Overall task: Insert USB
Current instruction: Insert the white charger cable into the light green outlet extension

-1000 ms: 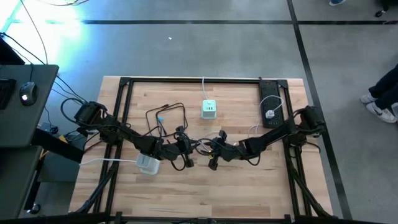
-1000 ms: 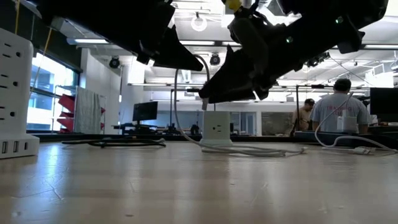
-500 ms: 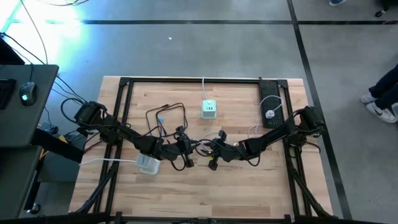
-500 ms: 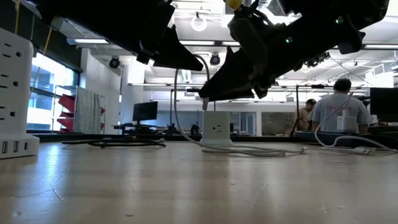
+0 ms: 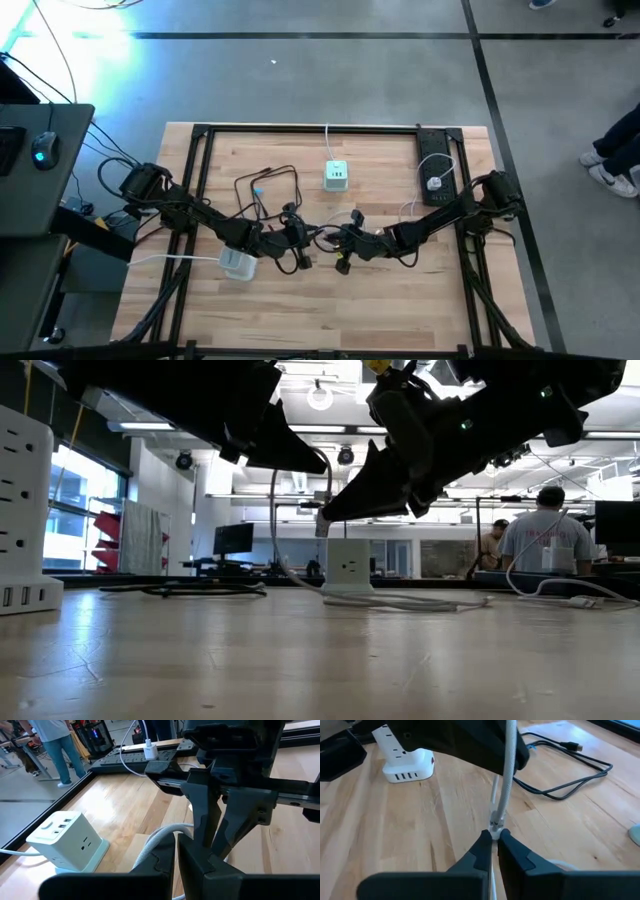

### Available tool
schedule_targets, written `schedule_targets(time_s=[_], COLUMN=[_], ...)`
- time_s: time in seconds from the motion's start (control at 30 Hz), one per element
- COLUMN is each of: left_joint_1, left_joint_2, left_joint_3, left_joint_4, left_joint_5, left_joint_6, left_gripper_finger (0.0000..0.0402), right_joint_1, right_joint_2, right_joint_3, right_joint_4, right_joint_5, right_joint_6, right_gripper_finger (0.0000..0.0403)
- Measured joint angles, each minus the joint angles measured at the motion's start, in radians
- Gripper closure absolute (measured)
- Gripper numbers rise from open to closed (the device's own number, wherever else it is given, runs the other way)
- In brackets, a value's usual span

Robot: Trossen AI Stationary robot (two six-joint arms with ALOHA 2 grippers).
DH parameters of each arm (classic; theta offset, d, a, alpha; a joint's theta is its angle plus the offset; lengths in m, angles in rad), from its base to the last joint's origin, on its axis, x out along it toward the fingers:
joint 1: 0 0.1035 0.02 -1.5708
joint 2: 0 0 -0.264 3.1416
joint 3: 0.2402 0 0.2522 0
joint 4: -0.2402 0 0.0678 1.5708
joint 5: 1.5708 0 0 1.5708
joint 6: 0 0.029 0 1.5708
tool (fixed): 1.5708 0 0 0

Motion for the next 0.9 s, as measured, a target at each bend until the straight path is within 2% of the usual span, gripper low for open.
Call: schedule_targets(time_s=[0.2,0.27,0.43,0.57,0.67,0.77,0.9], left_joint_1=[0.000,0.000,0.000,0.002,0.006,0.009,0.008], left_joint_2=[0.000,0.000,0.000,-0.003,-0.004,-0.004,-0.004], left_joint_3=[0.000,0.000,0.000,0.000,0.000,0.000,0.000], left_joint_4=[0.000,0.000,0.000,-0.001,0.000,0.001,0.000], left_joint_5=[0.000,0.000,0.013,0.081,0.134,0.146,0.160], left_joint_6=[0.000,0.000,0.028,0.050,0.051,0.051,0.060], left_gripper_finger=[0.0402,0.0402,0.0402,0.0402,0.0402,0.0402,0.0402], right_joint_1=[0.000,0.000,0.000,-0.006,-0.015,-0.028,-0.046], right_joint_2=[0.000,0.000,0.000,0.000,0.000,0.000,0.000], right_joint_3=[0.000,0.000,0.000,0.000,0.000,0.000,0.000], right_joint_4=[0.000,0.000,0.000,0.000,0.001,0.019,0.014], right_joint_5=[0.002,0.000,-0.075,-0.165,-0.199,-0.245,-0.351], right_joint_6=[0.002,-0.011,-0.129,-0.281,-0.393,-0.425,-0.430], right_gripper_finger=[0.0399,0.0387,0.0314,0.0252,0.0225,0.0219,0.0237])
